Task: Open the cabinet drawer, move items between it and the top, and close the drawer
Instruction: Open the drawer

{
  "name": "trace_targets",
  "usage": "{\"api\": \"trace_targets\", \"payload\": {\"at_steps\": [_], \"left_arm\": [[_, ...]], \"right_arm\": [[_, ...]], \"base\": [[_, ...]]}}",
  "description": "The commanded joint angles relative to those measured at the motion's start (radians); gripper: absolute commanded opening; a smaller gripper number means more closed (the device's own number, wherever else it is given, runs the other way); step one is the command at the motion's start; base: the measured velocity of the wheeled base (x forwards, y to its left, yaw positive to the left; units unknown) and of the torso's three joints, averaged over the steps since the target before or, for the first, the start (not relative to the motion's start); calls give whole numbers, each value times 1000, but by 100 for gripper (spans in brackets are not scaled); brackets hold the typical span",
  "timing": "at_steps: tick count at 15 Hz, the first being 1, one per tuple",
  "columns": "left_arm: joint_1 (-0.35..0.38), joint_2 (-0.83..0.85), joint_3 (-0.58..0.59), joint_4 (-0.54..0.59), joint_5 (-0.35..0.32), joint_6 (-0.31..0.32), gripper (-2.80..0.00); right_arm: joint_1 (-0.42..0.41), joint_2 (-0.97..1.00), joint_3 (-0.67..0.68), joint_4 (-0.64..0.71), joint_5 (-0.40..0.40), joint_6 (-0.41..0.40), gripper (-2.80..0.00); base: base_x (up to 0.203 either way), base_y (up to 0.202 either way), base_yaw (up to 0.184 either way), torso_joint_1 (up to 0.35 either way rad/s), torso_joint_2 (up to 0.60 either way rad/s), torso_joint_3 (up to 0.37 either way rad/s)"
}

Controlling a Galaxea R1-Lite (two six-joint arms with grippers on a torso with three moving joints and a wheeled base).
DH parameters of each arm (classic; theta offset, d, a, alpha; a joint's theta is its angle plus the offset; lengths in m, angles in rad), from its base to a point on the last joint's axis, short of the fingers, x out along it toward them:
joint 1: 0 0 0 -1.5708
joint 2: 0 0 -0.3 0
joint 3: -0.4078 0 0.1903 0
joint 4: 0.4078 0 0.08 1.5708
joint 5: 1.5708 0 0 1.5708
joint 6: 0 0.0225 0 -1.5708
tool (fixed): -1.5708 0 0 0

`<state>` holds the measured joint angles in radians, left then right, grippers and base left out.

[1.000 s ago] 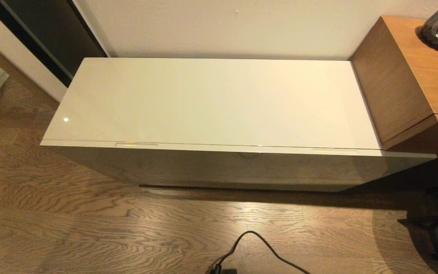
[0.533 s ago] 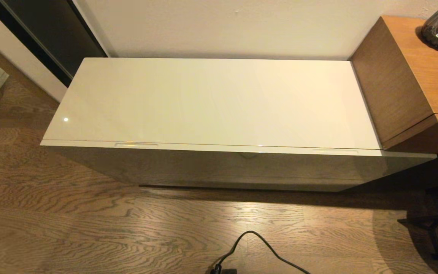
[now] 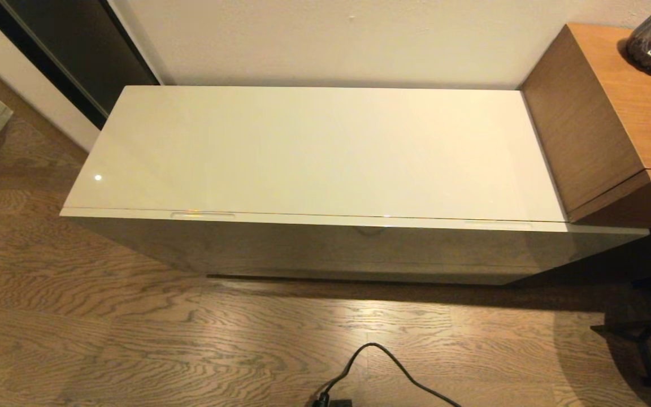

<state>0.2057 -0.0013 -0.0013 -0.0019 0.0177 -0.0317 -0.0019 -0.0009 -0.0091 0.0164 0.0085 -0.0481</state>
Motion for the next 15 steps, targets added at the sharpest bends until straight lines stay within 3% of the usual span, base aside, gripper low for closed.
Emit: {"api": "trace_targets", "payload": {"at_steps": [1,3,5,9,11,13,15], "left_arm": [[0,-39,-2,3,1,-6,-280],[0,-39,-27,9,1,-1,-280],[1,-39,-142,65,-8,-6,-280],[0,86,-458,454,-25,-117,-280],[0,198,-473,491,-58,-135,-280],[0,347,-482,406,-106,-140,-280],[0,571,-488,181,-147,-154,-280]], "right_arm": [[0,1,8,-19,1,1,-280],[0,1,9,-21,1,22,-280],[0,1,9,-21,1,22,-280],[0,1,9,-20,1,22,-280],[0,1,9,-21,1,22,-280],[0,1,9,-19,1,22,-280],[0,1,9,-19,1,22,-280]], "base": [[0,0,0,0,0,0],[0,0,0,0,0,0],[0,0,0,0,0,0],[0,0,0,0,0,0],[0,0,0,0,0,0],[0,0,0,0,0,0],[0,0,0,0,0,0]]}}
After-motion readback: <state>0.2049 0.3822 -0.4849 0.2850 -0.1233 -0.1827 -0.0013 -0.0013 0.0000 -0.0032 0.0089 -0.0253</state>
